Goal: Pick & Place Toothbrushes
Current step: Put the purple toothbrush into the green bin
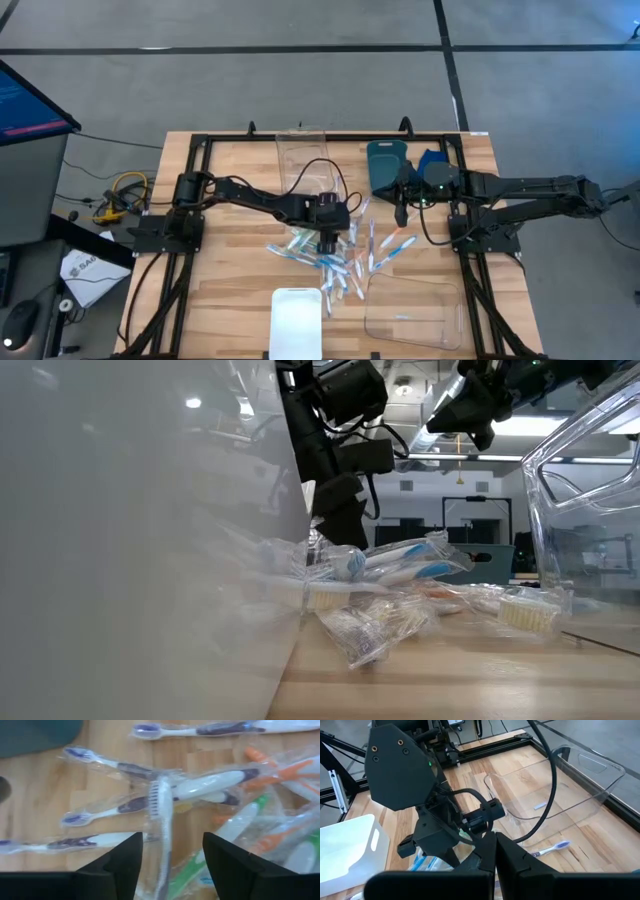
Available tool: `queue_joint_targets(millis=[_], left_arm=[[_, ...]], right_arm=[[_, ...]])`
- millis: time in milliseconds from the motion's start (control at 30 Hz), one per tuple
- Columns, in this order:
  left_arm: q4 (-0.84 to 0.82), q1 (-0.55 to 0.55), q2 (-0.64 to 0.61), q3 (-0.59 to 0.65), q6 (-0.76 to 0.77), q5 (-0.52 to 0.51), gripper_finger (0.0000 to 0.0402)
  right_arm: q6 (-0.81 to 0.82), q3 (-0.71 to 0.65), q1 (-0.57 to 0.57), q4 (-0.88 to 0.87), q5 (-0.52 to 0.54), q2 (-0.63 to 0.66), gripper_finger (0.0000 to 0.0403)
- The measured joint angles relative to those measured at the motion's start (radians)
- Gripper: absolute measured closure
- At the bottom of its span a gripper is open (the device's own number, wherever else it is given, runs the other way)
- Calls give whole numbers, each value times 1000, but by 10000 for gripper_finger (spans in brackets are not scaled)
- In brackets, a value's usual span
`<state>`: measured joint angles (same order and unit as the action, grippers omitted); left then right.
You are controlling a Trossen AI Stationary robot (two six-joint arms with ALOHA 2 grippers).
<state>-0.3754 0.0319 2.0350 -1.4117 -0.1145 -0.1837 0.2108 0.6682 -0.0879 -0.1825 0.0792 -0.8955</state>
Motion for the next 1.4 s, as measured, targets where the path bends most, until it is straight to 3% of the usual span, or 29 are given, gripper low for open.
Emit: queue_joint_targets(millis=[867, 1067, 1267, 1400], left_arm=[[0, -20, 44, 1, -9, -1, 243], [1, -20, 44, -2, -6, -10, 291], [-5, -20, 31, -11, 1, -51, 381], [-11, -13, -4, -19, 24, -87, 384]], right_arm=[[0, 0, 0, -1, 0, 0, 403], [0, 0, 0, -1, 0, 0, 403], [0, 0, 0, -1, 0, 0, 403], [0, 0, 0, -2, 0, 0, 403]])
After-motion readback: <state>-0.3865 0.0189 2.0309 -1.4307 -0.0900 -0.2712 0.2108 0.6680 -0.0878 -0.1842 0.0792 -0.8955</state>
